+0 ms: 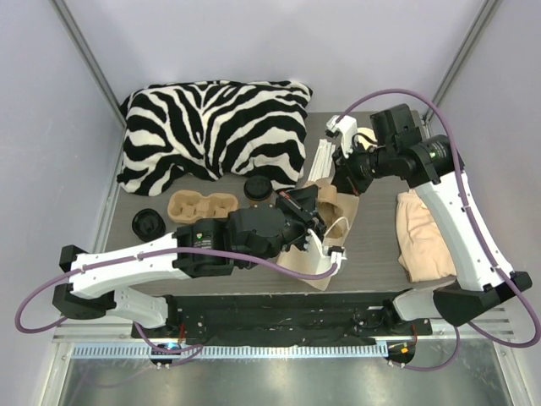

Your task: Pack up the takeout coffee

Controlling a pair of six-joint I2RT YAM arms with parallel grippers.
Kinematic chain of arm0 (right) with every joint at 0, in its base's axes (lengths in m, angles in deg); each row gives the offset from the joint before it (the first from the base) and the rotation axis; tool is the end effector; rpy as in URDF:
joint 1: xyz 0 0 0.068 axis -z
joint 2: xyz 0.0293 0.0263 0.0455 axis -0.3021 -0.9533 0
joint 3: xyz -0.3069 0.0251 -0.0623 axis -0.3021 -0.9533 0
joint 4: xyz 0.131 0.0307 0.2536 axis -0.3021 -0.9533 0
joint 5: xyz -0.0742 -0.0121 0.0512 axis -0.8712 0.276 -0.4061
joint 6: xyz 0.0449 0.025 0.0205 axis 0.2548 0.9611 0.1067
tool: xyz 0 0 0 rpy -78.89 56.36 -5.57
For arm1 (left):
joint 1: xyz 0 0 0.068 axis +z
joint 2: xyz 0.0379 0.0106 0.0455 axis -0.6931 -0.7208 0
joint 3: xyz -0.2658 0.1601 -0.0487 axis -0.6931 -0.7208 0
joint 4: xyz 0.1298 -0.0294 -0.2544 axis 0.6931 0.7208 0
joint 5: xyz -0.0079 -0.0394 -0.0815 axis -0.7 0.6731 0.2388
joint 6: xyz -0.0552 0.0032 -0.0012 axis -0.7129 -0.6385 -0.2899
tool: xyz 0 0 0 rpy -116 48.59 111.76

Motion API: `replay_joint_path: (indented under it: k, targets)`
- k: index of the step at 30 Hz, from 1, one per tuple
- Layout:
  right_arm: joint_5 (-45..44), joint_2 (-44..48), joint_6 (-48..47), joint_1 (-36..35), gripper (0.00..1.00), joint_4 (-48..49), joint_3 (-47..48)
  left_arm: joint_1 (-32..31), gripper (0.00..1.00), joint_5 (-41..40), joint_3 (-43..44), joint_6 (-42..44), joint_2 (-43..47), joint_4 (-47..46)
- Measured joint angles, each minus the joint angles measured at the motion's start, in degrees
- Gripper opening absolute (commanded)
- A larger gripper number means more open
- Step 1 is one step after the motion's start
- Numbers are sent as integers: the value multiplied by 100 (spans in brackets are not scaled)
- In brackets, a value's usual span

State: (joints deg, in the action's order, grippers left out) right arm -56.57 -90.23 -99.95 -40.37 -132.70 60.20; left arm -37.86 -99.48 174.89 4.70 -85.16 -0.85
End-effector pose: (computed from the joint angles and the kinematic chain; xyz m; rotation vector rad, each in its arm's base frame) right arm 0.2302 0.1151 0.4946 -1.0452 2.1440 0.5935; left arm 0.0607 -0.3000 0.4989 1.6249 0.7394 0.2837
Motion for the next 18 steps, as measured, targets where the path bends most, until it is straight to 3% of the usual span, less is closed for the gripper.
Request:
replay_joint_path:
  k: [6, 18]
  targets:
    - [140, 76, -66, -140, 1, -50, -24, 4, 0, 28, -35, 131, 109, 26]
    - [212, 83, -127, -507, 1, -55, 26, -2, 0, 247, -964, 122, 452, 92]
